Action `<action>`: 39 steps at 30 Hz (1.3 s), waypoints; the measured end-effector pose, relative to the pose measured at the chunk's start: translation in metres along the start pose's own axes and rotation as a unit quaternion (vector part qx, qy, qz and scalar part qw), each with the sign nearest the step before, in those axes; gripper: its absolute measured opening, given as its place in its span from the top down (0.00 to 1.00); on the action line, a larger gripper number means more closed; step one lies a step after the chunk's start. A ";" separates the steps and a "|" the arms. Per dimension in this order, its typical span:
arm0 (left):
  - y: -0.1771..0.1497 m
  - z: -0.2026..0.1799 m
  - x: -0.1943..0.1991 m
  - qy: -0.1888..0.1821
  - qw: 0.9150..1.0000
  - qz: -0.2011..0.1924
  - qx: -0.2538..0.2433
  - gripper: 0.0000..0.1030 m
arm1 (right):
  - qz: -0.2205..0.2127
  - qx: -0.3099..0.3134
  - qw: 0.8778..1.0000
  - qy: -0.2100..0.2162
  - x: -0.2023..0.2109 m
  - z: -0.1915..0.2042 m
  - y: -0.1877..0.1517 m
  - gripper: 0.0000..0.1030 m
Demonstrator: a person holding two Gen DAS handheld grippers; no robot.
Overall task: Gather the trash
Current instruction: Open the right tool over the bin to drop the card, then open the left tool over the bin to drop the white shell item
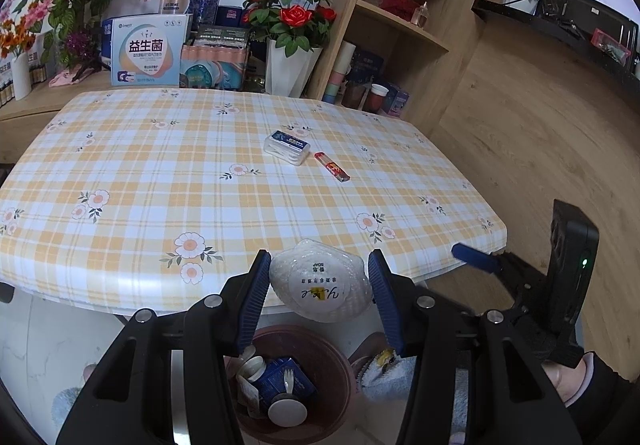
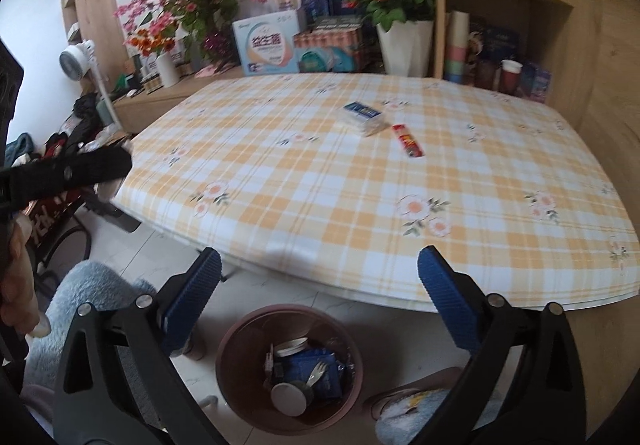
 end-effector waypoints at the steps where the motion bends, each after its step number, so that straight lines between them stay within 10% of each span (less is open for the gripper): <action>1: -0.001 -0.001 -0.001 0.000 1.000 0.002 -0.001 0.53 | -0.007 -0.003 1.000 -0.006 0.002 -0.003 0.001 0.06; 21: -0.007 -0.025 -0.018 -0.018 0.999 0.031 -0.026 0.52 | -0.030 -0.030 0.998 -0.043 0.012 -0.028 0.000 0.06; 25: -0.005 -0.025 -0.010 -0.019 1.000 0.009 -0.022 0.19 | -0.029 -0.033 0.998 -0.047 0.013 -0.031 -0.001 0.06; 39: 0.003 -0.001 0.000 0.045 0.998 -0.034 0.008 0.06 | -0.025 -0.034 0.997 -0.057 0.011 -0.033 -0.004 0.06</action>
Point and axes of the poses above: each gripper's, at about its wrist camera, not at the fingertips, and x roughly against the way its jaws point, z to its left, y to its top, the point moved 1 cm from there along -x, roughly the way its jaws point, and after that the axes turned 12 degrees about y, right-handed, at the moved point
